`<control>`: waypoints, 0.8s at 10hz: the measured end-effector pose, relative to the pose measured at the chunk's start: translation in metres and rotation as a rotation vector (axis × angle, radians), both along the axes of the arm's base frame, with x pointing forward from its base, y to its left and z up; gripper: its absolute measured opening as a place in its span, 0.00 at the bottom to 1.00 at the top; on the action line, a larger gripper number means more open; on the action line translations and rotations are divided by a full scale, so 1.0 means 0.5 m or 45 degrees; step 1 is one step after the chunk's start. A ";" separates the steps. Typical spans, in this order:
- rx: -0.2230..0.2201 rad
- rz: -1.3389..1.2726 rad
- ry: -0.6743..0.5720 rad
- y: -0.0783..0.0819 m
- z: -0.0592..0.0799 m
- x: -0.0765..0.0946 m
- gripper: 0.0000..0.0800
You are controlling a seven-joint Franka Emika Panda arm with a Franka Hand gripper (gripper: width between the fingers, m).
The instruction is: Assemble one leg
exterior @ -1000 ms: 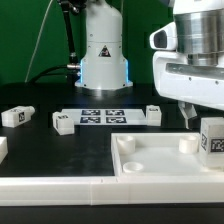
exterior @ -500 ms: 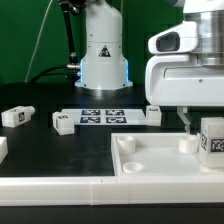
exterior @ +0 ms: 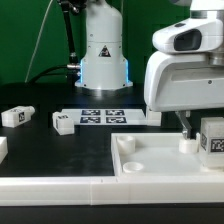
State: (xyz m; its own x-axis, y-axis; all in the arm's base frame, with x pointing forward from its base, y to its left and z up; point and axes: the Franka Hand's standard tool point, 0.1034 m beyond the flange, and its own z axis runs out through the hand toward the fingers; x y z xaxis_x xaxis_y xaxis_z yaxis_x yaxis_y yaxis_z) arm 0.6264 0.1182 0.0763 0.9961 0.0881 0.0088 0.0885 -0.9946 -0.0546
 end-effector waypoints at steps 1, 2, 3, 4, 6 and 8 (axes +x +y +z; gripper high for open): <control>0.000 -0.006 0.001 0.001 0.000 0.000 0.80; 0.000 -0.006 0.001 0.001 0.000 0.000 0.80; 0.000 -0.006 0.001 0.001 0.000 0.000 0.59; 0.000 -0.006 0.001 0.001 0.000 0.000 0.41; 0.001 -0.016 0.001 0.001 0.000 0.000 0.36; 0.001 -0.058 0.004 0.001 0.000 0.000 0.36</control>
Offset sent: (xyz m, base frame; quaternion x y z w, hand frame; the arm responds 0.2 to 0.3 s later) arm 0.0000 0.0000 0.0000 0.0000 0.0000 0.0000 1.0000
